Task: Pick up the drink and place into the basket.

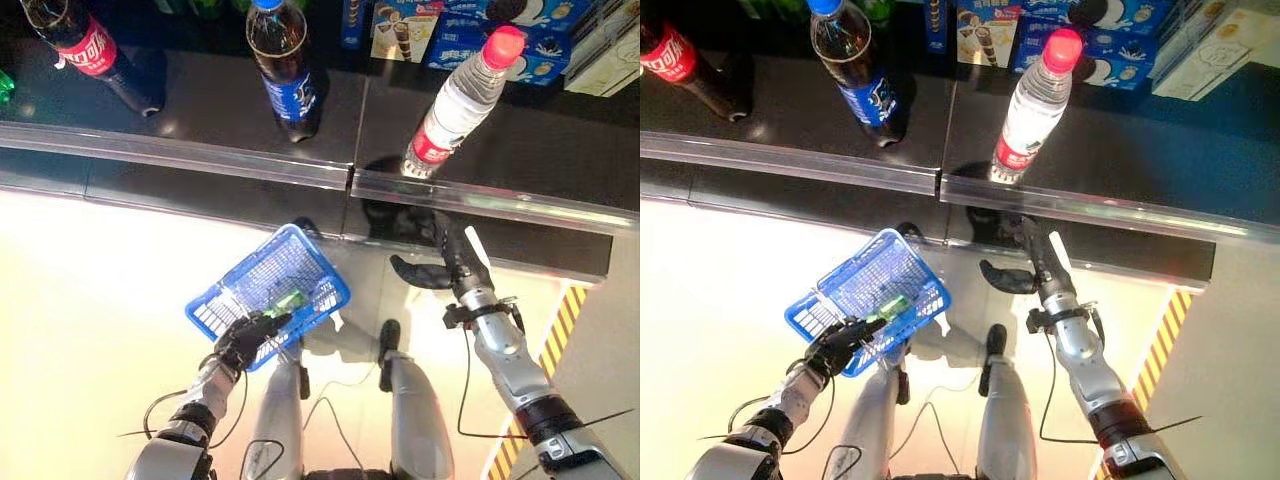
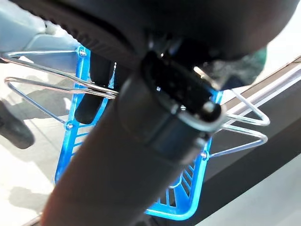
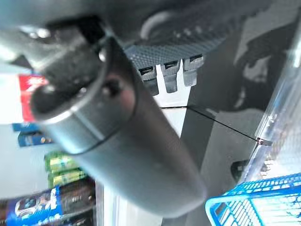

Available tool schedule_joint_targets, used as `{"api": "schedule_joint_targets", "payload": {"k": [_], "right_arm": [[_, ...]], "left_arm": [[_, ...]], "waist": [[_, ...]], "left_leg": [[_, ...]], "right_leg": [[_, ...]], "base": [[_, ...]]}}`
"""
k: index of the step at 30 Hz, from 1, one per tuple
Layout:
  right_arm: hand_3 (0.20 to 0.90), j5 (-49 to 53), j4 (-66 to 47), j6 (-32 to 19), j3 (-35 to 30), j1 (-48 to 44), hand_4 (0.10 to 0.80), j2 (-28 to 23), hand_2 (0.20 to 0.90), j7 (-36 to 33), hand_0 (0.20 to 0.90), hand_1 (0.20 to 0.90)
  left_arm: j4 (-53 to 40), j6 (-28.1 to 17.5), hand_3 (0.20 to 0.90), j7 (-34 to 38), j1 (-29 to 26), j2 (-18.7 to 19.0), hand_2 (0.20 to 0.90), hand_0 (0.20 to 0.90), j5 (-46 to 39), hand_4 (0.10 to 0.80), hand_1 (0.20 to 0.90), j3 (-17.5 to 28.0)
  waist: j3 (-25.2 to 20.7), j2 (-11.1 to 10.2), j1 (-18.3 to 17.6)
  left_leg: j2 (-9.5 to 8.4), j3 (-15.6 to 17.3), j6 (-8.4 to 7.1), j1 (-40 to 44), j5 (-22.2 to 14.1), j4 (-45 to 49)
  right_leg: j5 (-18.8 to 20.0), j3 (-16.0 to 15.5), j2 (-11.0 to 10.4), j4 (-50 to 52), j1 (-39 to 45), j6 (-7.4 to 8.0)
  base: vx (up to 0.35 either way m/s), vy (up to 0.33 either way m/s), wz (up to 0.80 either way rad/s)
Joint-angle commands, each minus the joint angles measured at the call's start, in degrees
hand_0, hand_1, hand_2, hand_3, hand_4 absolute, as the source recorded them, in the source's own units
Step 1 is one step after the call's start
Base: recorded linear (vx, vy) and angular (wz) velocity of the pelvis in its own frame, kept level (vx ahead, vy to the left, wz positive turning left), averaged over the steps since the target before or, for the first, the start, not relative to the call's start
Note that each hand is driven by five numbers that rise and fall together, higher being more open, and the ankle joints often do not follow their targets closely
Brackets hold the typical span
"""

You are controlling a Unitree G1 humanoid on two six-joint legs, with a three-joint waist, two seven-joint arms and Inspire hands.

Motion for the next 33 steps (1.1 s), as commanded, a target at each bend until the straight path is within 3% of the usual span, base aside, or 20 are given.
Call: {"api": "schedule_joint_targets", "payload": {"k": [1,7,33], "right_arm": [[0.900,-0.2,-11.4,-6.6,-3.8,-0.9,0.800,-2.5,0.900,-1.7,0.900,0.900],[0.900,0.6,-17.0,-8.2,-6.0,-1.9,0.800,-3.1,0.900,-4.3,0.900,0.900],[0.900,3.6,-23.2,-11.7,-10.7,-7.6,0.800,-5.7,0.900,-10.5,0.900,0.900]], "left_arm": [[0.0,-2.1,0.200,-1.9,5.4,2.5,0.300,0.300,-0.1,0.100,0.300,-0.6],[-0.6,-3.1,0.200,-1.8,6.7,1.9,0.300,0.300,-1.0,0.100,0.300,-0.4],[-2.5,-2.4,0.200,-0.3,7.1,1.2,0.300,0.300,-2.1,0.100,0.300,-0.9]], "waist": [[-2.0,-2.2,-1.4],[-1.3,-2.2,-1.4],[0.0,-1.7,-1.2]], "left_leg": [[-1.77,-0.5,0.82,0.1,-12.6,11.9],[-1.64,-0.2,0.90,1.0,-12.2,10.6],[-1.85,0.7,0.56,2.1,-11.9,10.2]], "right_leg": [[7.2,1.7,2.0,-8.7,0.8,0.96],[7.0,1.9,2.6,-9.7,1.9,0.56],[6.8,1.1,2.6,-11.0,4.1,-0.15]], "base": [[0.012,0.017,-0.12],[0.002,0.009,-0.09],[-0.002,0.003,-0.03]]}}
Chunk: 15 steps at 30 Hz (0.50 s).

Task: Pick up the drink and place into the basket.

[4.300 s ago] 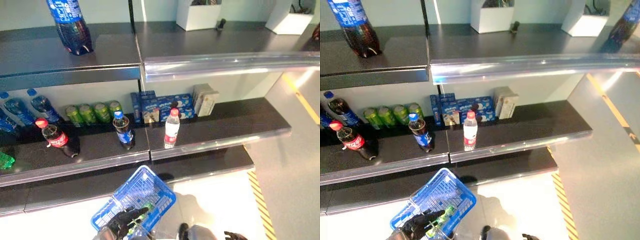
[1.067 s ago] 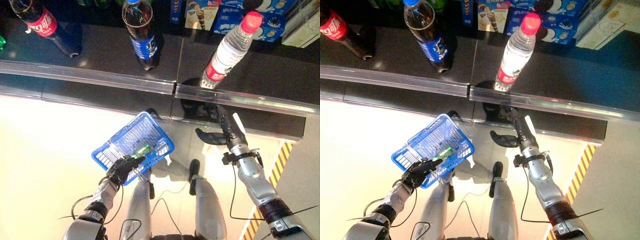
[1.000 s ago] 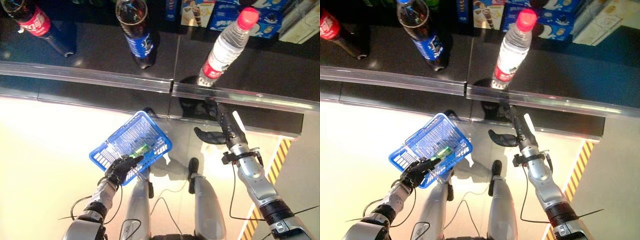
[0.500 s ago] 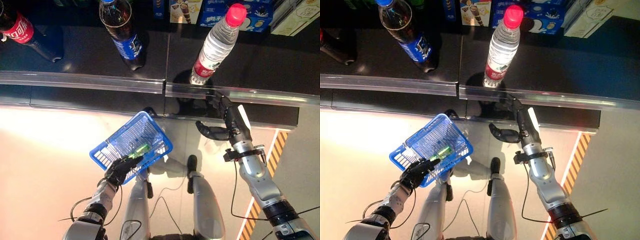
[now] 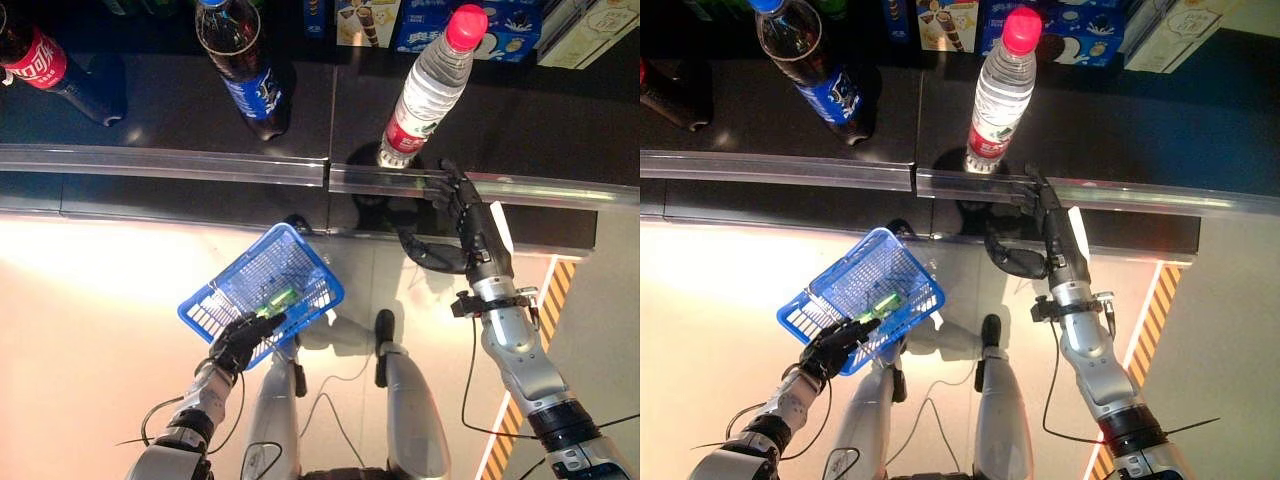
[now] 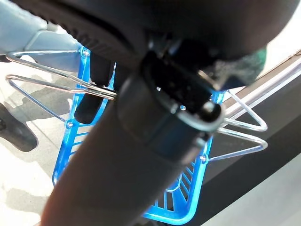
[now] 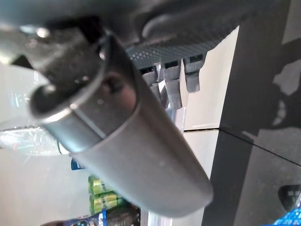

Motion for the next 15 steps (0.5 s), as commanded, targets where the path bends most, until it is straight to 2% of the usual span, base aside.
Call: {"api": "schedule_joint_targets", "payload": {"k": [1,15], "right_arm": [[0.900,2.6,-13.8,-11.8,-8.9,-10.1,0.800,-4.3,0.900,-3.6,0.900,0.900],[0.900,4.0,-10.1,-10.4,-8.7,-17.1,0.800,-6.0,0.900,-5.1,0.900,0.900]], "left_arm": [[-1.5,-1.4,0.200,-0.4,5.1,1.5,0.300,0.300,-0.8,0.100,0.300,-1.1],[-2.7,-0.3,0.200,-0.1,5.3,1.6,0.300,0.300,0.7,0.100,0.300,-1.9]], "waist": [[-0.2,-1.5,0.1],[-0.1,-0.8,1.7]], "left_leg": [[-2.34,-1.6,0.20,1.7,-11.6,10.6],[-2.75,-1.9,0.22,1.3,-11.5,11.0]], "right_leg": [[4.3,-1.1,1.9,-7.2,3.8,-0.19],[4.5,-2.2,1.3,-7.2,3.8,-0.11]], "base": [[0.001,-0.041,-0.03],[0.004,-0.012,-0.01]]}}
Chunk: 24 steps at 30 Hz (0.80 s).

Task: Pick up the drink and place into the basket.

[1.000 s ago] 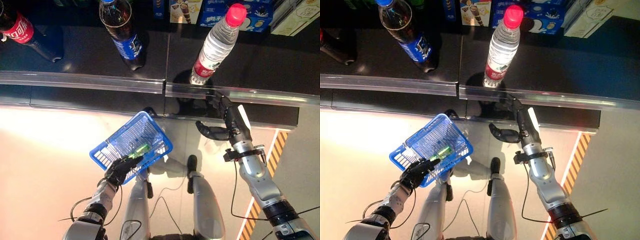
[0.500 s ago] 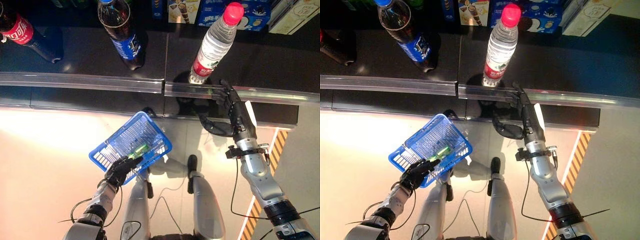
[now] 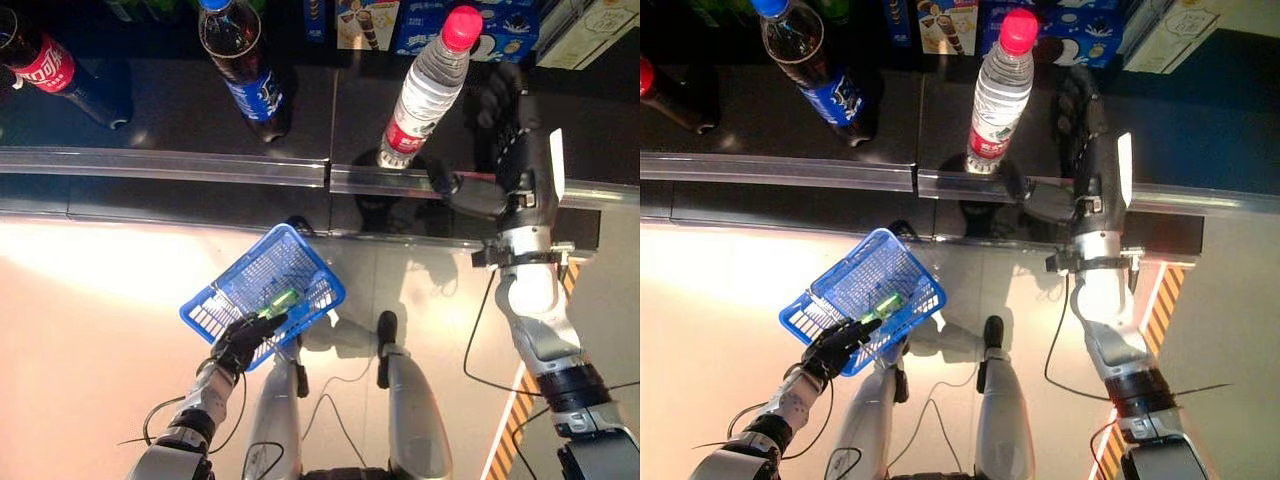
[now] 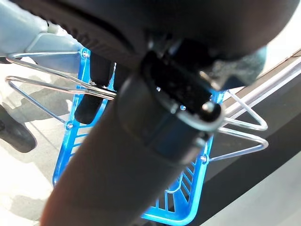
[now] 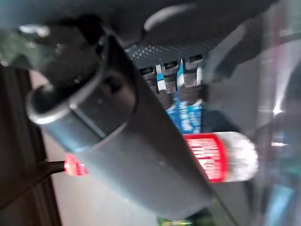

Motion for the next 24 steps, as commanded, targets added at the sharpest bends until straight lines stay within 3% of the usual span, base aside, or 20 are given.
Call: {"api": "schedule_joint_targets", "payload": {"k": [1,24], "right_arm": [[0.900,1.2,-8.4,-6.5,-5.1,-5.7,0.800,-3.9,0.900,-1.6,0.900,0.900],[0.900,6.7,-1.2,-2.0,-2.2,-12.7,0.800,-4.2,0.900,4.9,0.900,0.900]], "left_arm": [[-1.8,-1.3,0.200,-1.1,5.3,1.9,0.300,0.300,0.6,0.100,0.300,-1.8],[-2.5,0.0,0.200,-1.3,5.2,2.4,0.300,0.300,2.2,0.100,0.300,-3.0]], "waist": [[-0.4,-1.4,0.5],[-0.6,-0.9,2.6]], "left_leg": [[-2.99,-2.4,0.26,0.4,-11.5,11.0],[-3.50,-3.0,0.52,0.9,-11.4,10.8]], "right_leg": [[4.3,-2.5,1.2,-7.2,3.1,0.02],[4.7,-3.8,0.7,-7.4,3.8,0.28]], "base": [[0.000,0.000,0.00],[0.001,-0.002,0.01]]}}
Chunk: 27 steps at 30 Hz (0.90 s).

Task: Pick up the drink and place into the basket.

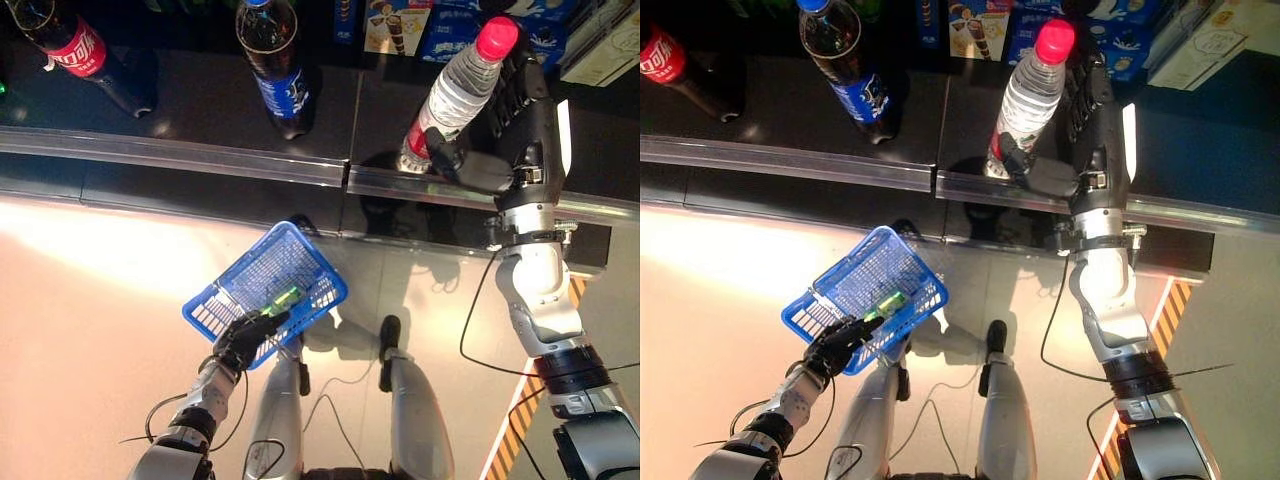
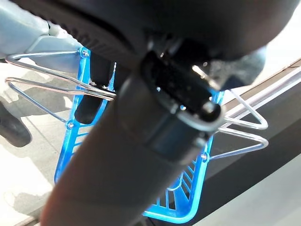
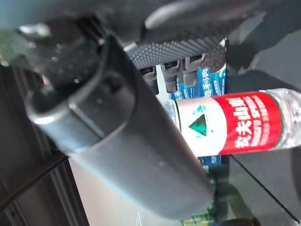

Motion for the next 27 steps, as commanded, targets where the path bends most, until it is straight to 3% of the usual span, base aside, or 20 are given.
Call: {"api": "schedule_joint_targets", "payload": {"k": [1,23,24,26,27], "right_arm": [[0.900,3.3,-3.2,-2.8,-2.5,-8.5,0.800,-4.3,0.900,1.4,0.900,0.900],[0.900,6.9,7.3,2.6,1.8,-17.3,0.800,-4.7,0.900,6.5,0.900,0.900],[0.793,7.1,7.5,2.7,1.9,-17.7,0.693,-4.7,0.808,6.6,0.808,0.808],[0.200,7.1,7.9,3.0,2.3,-18.6,0.100,-4.6,0.300,6.7,0.300,0.300],[0.200,7.3,8.1,3.1,2.3,-18.9,0.100,-4.7,0.300,6.8,0.300,0.300]], "left_arm": [[-1.6,-0.5,0.200,-1.3,5.3,2.5,0.300,0.300,2.2,0.100,0.300,-3.1],[-1.9,0.2,0.200,-2.1,5.4,2.6,0.300,0.300,2.8,0.100,0.300,-5.4],[-1.9,0.2,0.200,-2.2,5.4,2.6,0.300,0.300,2.7,0.100,0.300,-5.4],[-1.8,0.1,0.200,-2.5,5.3,2.6,0.300,0.300,2.7,0.100,0.300,-5.6],[-2.0,0.1,0.200,-2.4,5.4,2.6,0.300,0.300,2.7,0.100,0.300,-5.6]], "waist": [[-0.6,-0.9,0.6],[-0.5,0.5,3.0],[-0.5,0.6,3.1],[-0.5,0.8,3.3],[-0.5,0.8,3.4]], "left_leg": [[-3.36,-2.0,0.50,0.9,-11.4,10.2],[-4.28,-2.6,0.53,1.4,-11.7,10.5],[-4.30,-2.6,0.53,1.4,-11.8,10.5],[-4.36,-2.6,0.50,1.2,-11.7,10.5],[-4.39,-2.7,0.52,1.2,-11.7,10.4]], "right_leg": [[4.7,-3.0,0.8,-7.5,2.8,0.29],[4.9,-4.4,-0.4,-7.2,3.3,0.49],[4.9,-4.5,-0.4,-7.2,3.2,0.51],[4.9,-4.6,-0.6,-7.2,3.1,0.56],[5.0,-4.7,-0.6,-7.2,3.1,0.55]], "base": [[0.000,0.000,0.00],[0.006,0.000,0.03],[0.000,0.000,0.00],[0.000,0.000,0.00],[0.000,0.000,0.00]]}}
